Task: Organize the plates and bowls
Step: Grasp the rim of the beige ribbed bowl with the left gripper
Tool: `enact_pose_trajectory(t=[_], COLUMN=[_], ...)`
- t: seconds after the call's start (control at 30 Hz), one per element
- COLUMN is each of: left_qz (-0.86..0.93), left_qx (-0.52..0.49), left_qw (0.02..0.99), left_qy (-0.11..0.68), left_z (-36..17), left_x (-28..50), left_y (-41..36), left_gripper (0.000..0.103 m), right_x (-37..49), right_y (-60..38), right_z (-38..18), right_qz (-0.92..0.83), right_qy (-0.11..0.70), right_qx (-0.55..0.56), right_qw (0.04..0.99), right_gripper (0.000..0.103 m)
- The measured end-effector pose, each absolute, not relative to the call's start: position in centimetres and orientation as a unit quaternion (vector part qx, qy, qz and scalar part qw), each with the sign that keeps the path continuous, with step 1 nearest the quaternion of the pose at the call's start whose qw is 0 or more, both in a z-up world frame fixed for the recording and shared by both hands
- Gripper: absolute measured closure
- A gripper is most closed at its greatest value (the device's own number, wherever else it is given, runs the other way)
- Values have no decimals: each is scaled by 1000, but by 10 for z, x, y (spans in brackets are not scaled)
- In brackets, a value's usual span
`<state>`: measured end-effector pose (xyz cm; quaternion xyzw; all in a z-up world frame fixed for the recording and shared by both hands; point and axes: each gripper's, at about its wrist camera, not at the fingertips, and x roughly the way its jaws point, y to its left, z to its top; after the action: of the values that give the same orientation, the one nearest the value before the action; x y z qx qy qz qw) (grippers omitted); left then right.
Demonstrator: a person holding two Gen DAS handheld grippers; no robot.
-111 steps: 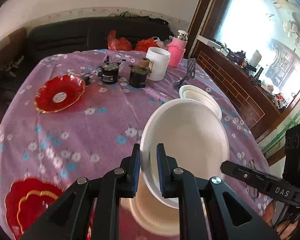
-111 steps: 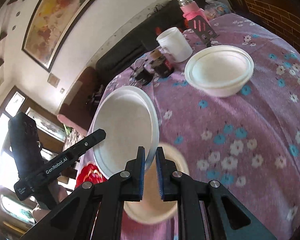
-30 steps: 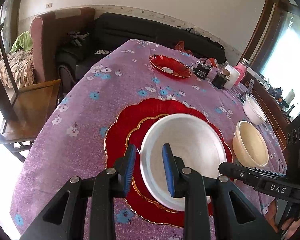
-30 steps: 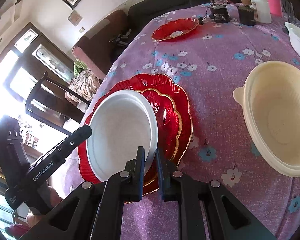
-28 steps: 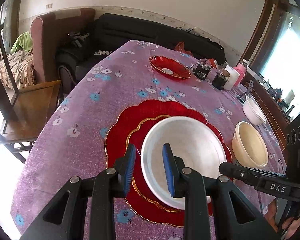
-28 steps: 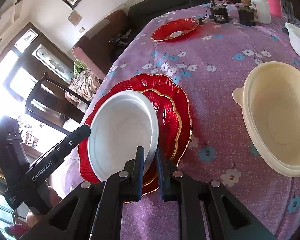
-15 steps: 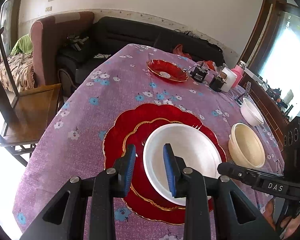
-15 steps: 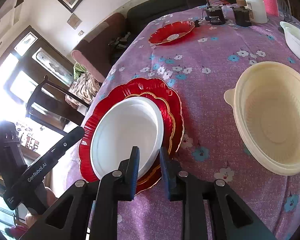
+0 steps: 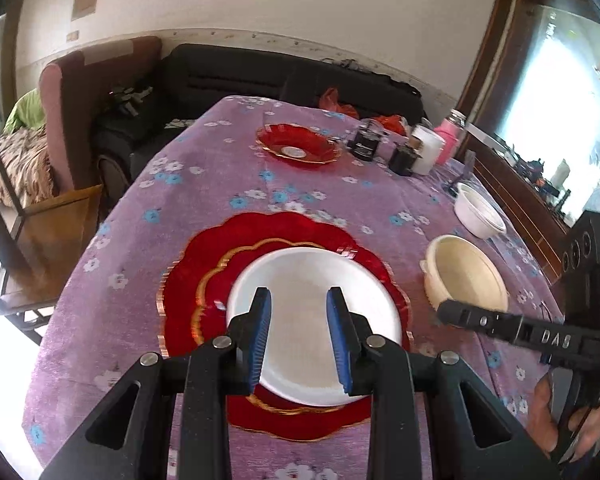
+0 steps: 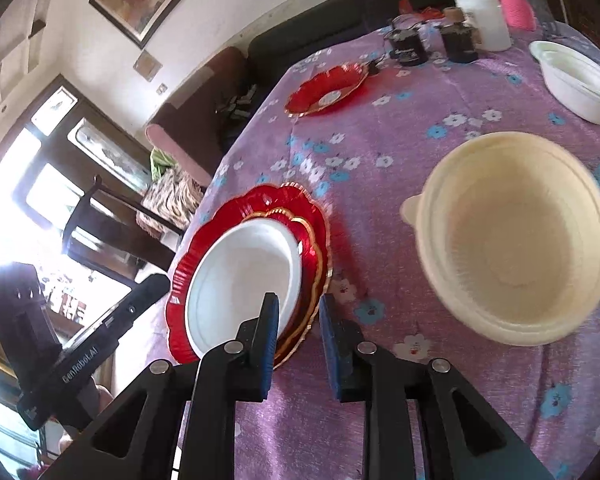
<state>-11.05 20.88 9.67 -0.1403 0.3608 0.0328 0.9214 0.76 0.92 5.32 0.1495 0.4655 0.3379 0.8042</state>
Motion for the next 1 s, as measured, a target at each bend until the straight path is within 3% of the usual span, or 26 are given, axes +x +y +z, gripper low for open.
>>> enact_pose_trajectory(t=[0.13,0.23,0.5,0.77,1.0], left_qz=[10,-13,-67,-88,-68], left_qx=[-123,-106,-87,-98,-108], left_qw=[922,919,907,890,874], left_qy=[367,379,406,437,469], left_z=[98,96,93,85,69], left_x=[-103,-94,-71,-30,0], left_y=[185,160,109,79,65], left_gripper=[75,75,74,65,65], right_x=[9,11,21,38,49], right_y=[-17,-41,-126,-182,-175], right_z=[62,68,75,49,27], right_qz=[329,313,243,176,205], right_qy=[447,433,391,395,403], right_qx=[166,180,237,276,270], right_qw=[815,826,856,859,850], right_gripper=[79,71,65,64,64])
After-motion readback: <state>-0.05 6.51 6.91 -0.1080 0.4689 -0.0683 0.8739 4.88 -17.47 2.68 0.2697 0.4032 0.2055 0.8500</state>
